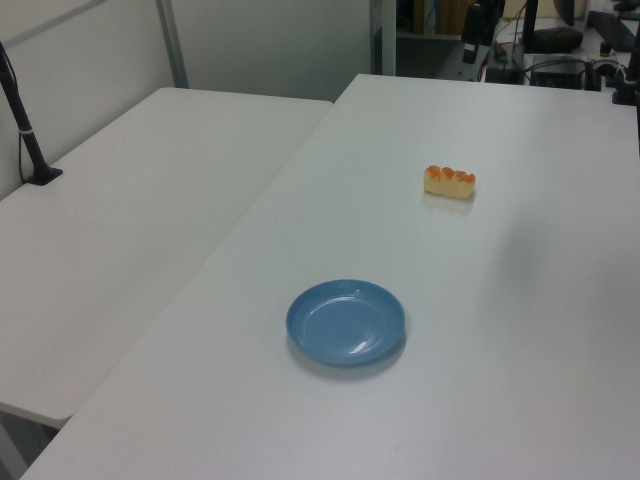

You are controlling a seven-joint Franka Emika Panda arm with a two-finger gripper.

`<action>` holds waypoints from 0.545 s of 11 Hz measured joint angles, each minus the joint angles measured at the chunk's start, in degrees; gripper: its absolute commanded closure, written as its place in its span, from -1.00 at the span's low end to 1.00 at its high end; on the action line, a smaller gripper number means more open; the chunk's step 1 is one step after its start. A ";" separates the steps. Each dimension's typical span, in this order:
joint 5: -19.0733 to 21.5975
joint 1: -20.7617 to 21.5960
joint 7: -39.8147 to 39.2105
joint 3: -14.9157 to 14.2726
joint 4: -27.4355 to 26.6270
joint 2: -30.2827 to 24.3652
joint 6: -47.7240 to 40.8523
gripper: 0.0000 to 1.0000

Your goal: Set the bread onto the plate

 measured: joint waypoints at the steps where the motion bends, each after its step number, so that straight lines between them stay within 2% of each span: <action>1: 0.00 -0.22 0.00 -0.02 0.00 0.00 0.00 -1.00; 6: 0.00 -1.89 -1.51 -0.06 -0.10 0.26 0.00 -1.00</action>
